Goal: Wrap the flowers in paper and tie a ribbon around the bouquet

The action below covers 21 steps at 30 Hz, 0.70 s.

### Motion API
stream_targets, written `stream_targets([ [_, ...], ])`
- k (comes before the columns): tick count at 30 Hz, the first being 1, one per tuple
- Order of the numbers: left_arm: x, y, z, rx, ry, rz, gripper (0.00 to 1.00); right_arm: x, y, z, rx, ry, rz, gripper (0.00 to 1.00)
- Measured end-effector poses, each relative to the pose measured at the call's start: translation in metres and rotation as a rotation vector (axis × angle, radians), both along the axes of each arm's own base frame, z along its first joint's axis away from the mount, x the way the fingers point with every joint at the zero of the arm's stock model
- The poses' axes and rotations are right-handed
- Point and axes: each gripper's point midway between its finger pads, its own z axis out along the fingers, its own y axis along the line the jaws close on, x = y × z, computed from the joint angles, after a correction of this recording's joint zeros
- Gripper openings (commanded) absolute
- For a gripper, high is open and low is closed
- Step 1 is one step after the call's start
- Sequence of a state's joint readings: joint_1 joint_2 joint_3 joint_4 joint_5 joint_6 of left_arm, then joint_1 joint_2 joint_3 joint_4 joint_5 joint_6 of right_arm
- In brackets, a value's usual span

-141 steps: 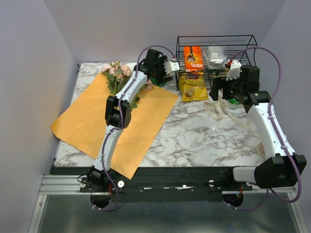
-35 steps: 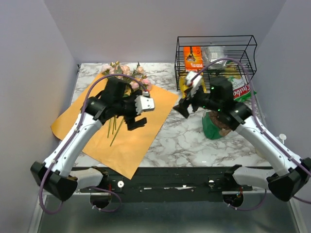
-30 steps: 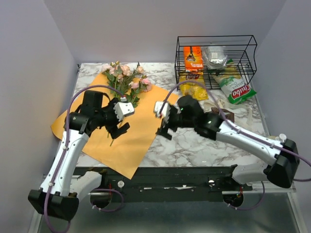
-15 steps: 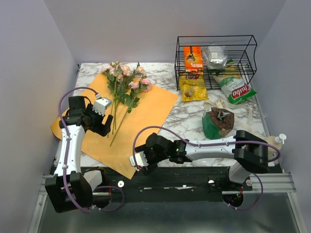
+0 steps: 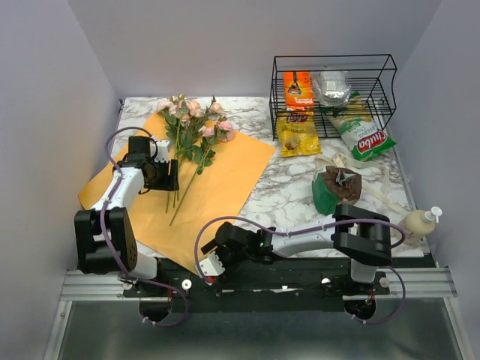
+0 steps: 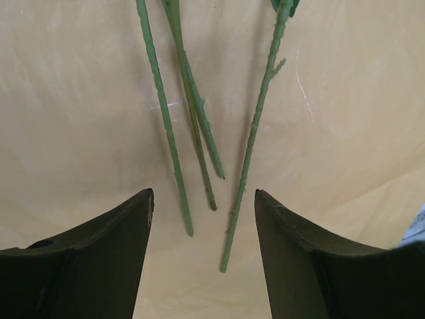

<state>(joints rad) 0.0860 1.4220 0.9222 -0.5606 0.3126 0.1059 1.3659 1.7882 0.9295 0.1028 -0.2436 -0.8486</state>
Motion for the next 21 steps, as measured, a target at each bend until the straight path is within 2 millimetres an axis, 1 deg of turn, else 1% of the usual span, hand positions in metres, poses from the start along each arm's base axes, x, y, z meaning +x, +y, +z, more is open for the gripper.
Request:
stream_targets([
  [2,0.008,-0.002,-0.005,0.009,0.009,0.019,0.69,-0.003,0.003,-0.008,-0.013,-0.017,0.008,0.8],
  [4,0.015,-0.003,-0.012,0.013,0.023,0.036,0.68,0.0,0.008,-0.015,-0.018,-0.039,0.003,0.8],
  [7,0.019,-0.001,-0.022,0.014,0.048,0.073,0.68,0.0,0.019,-0.014,0.0,-0.055,0.0,0.77],
  [8,0.02,0.0,-0.024,0.015,0.055,0.081,0.67,-0.001,0.021,-0.013,0.005,-0.062,0.001,0.75],
  [10,0.021,0.0,-0.029,0.012,0.073,0.098,0.64,-0.001,0.024,-0.014,0.01,-0.072,0.006,0.69],
  [11,0.021,-0.001,-0.032,0.008,0.083,0.104,0.6,-0.002,0.025,-0.014,0.011,-0.075,0.011,0.66],
  [12,0.022,-0.002,-0.034,0.004,0.091,0.109,0.57,-0.002,0.027,-0.015,0.013,-0.078,0.015,0.59],
  [14,0.026,-0.004,-0.038,-0.003,0.105,0.116,0.52,-0.003,0.031,-0.016,0.018,-0.084,0.021,0.52],
  [15,0.027,-0.005,-0.04,-0.006,0.112,0.116,0.51,-0.002,0.031,-0.017,0.016,-0.088,0.021,0.45],
  [17,0.03,-0.011,-0.045,-0.015,0.13,0.111,0.48,-0.003,0.03,-0.02,0.009,-0.089,0.021,0.38],
  [18,0.029,-0.014,-0.047,-0.019,0.137,0.106,0.47,-0.002,0.03,-0.02,0.006,-0.091,0.018,0.33],
  [20,0.027,-0.018,-0.049,-0.035,0.15,0.102,0.43,0.0,0.03,-0.02,0.01,-0.101,0.013,0.28],
  [21,0.027,-0.021,-0.048,-0.043,0.153,0.101,0.43,0.0,0.03,-0.019,0.013,-0.101,0.008,0.23],
])
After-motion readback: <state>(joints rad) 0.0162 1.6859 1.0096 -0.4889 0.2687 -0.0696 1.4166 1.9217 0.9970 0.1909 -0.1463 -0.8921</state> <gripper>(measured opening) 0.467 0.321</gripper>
